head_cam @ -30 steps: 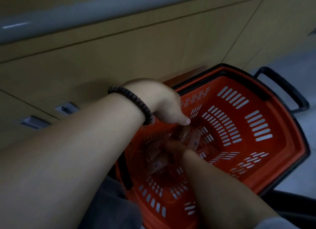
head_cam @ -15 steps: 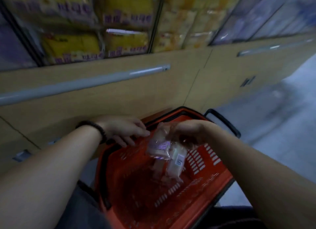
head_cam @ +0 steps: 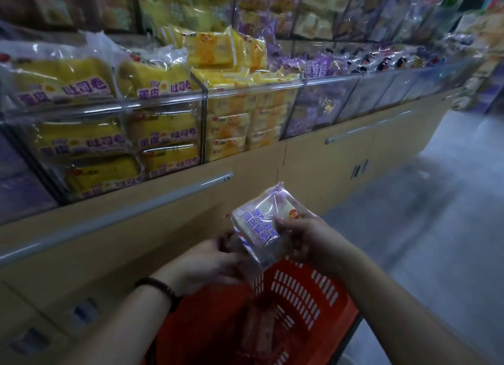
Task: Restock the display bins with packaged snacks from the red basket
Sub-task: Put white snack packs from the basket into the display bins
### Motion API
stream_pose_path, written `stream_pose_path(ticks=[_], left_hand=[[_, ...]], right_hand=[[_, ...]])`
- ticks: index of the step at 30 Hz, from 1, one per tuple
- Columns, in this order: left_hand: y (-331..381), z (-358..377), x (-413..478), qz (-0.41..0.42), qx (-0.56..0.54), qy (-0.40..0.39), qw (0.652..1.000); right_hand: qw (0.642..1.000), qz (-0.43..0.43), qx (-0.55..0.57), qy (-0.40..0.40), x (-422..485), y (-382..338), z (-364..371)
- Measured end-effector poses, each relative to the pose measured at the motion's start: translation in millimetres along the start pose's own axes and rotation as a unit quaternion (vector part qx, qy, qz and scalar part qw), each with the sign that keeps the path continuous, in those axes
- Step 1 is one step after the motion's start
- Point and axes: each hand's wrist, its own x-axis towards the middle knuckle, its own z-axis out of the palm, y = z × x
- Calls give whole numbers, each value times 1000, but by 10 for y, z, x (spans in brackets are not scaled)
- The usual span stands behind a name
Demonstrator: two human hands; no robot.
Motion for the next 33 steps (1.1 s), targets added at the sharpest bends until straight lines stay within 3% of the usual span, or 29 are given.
stream_pose_path(ticks=[2,6,11,14,19,23,28,33], left_hand=[[22,-7,57,3,-19,51,998],[24,1,136,19,-53,78,995],[31,3,139,-10,-128,85,988],[39,-25,101,17,-178,89,980],[104,-106,36,100,-217,15,971],[154,-131,-78,145,-232,-46,961],[80,-159,9,228,-202,63,950],[161,-109,-17,196,-180,145,953]], right_hand=[[999,-24,32,-20,-27,-5,-36],[996,-64,51,-34,-36,-27,-122],[989,-83,110,53,5,-76,-303],[980,-84,156,88,48,-81,-397],[990,-40,121,60,5,-109,-482],[995,-64,57,45,-46,-134,-531],[993,-99,64,6,-40,-92,-479],[990,-122,64,-2,-51,-93,-439]])
